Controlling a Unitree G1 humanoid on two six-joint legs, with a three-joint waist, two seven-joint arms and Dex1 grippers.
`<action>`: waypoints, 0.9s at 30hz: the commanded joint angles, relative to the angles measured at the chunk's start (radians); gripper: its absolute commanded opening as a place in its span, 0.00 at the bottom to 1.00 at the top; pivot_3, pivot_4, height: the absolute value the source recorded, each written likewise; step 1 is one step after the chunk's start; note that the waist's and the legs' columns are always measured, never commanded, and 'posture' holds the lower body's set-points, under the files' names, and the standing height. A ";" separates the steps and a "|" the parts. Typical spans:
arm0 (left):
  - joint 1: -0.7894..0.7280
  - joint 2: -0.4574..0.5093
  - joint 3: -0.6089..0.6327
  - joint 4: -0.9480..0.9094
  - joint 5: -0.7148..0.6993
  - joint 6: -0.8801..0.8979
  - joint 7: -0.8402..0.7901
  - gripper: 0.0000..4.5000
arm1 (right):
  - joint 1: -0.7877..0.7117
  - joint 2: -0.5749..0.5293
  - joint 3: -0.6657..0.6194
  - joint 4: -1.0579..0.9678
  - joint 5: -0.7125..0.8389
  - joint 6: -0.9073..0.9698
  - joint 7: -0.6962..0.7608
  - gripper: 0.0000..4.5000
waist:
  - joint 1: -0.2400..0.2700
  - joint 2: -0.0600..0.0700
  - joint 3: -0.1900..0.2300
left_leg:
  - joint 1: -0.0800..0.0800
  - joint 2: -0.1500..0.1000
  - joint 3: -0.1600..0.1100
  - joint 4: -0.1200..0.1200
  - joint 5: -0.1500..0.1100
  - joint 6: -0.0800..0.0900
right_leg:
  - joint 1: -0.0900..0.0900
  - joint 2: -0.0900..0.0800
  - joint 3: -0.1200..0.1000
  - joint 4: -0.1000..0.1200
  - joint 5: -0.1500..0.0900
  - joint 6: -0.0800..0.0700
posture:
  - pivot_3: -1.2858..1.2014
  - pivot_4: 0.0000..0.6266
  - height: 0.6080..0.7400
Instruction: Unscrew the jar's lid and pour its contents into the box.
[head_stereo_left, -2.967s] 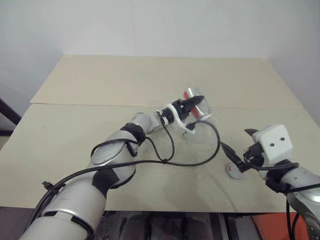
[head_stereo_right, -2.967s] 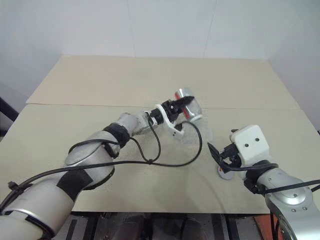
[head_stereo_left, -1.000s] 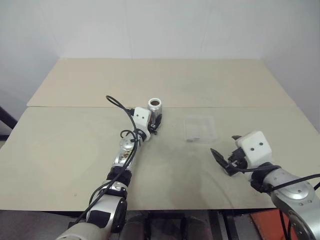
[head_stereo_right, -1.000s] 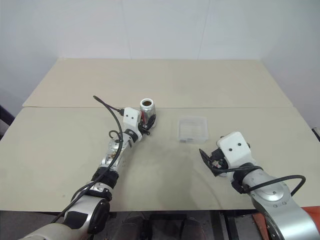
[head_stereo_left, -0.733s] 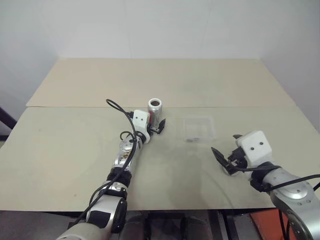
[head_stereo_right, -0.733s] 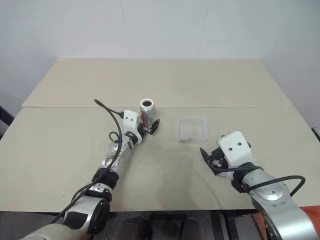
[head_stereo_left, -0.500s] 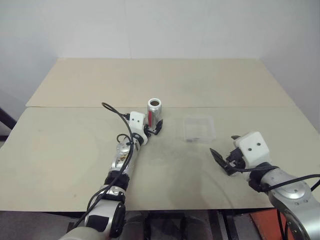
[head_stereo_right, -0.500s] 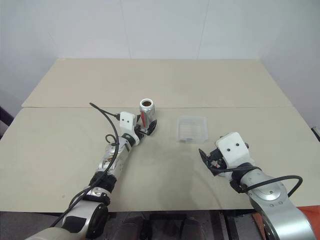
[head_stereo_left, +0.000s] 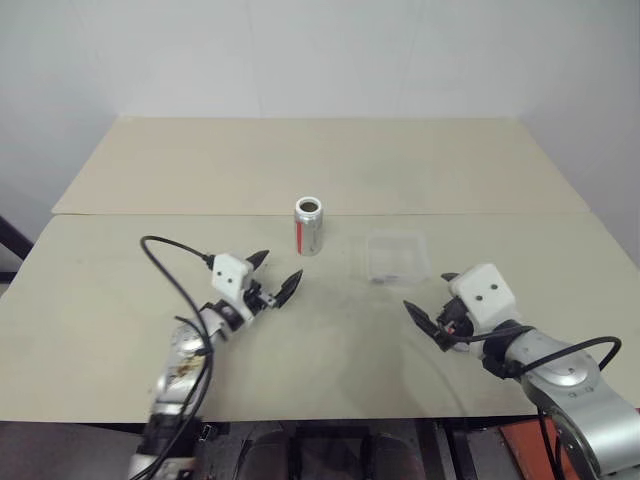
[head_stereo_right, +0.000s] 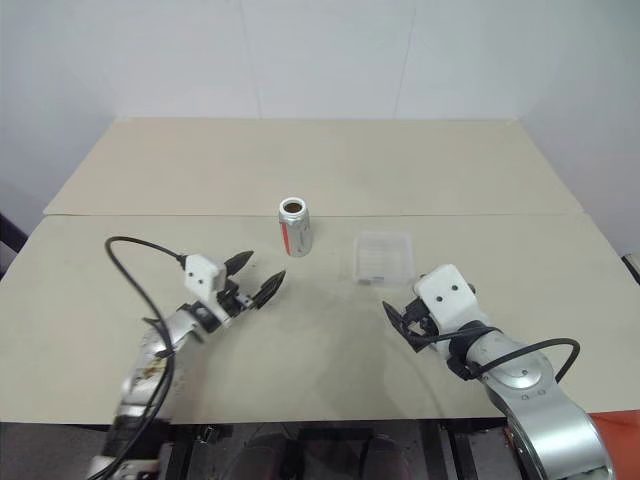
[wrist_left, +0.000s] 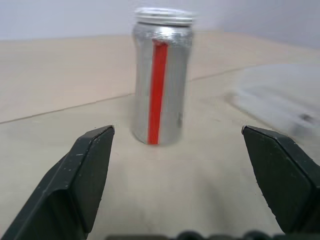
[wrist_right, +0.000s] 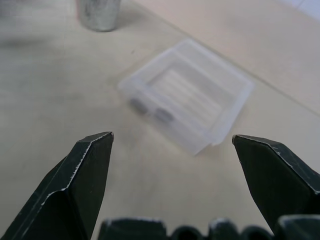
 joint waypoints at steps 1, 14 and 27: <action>0.062 0.158 0.070 -0.134 -0.116 0.007 -0.213 0.99 | 0.083 -0.075 -0.154 -0.008 0.031 -0.123 0.161 1.00 | 0.000 0.000 0.000 | 0.000 0.000 0.000 0.000 0.000 0.000 | 0.000 0.000 0.000 0.000 0.000 0.000 | 0.52 0.24 1.00; 0.216 0.285 0.193 -0.200 -0.186 0.034 -0.272 0.99 | 0.216 -0.213 -0.367 0.203 0.124 -0.373 0.577 1.00 | -0.002 0.001 0.000 | 0.017 0.002 0.001 -0.003 -0.003 0.001 | 0.015 0.000 0.003 -0.002 -0.001 -0.002 | 0.52 0.24 1.00; 0.229 0.292 0.189 -0.221 -0.220 0.045 -0.304 0.99 | 0.225 -0.258 -0.445 0.207 0.222 -0.278 0.628 1.00 | 0.004 0.001 0.000 | 0.016 0.002 0.001 -0.003 -0.005 0.005 | 0.014 -0.001 0.003 -0.002 -0.001 -0.004 | 0.52 0.24 1.00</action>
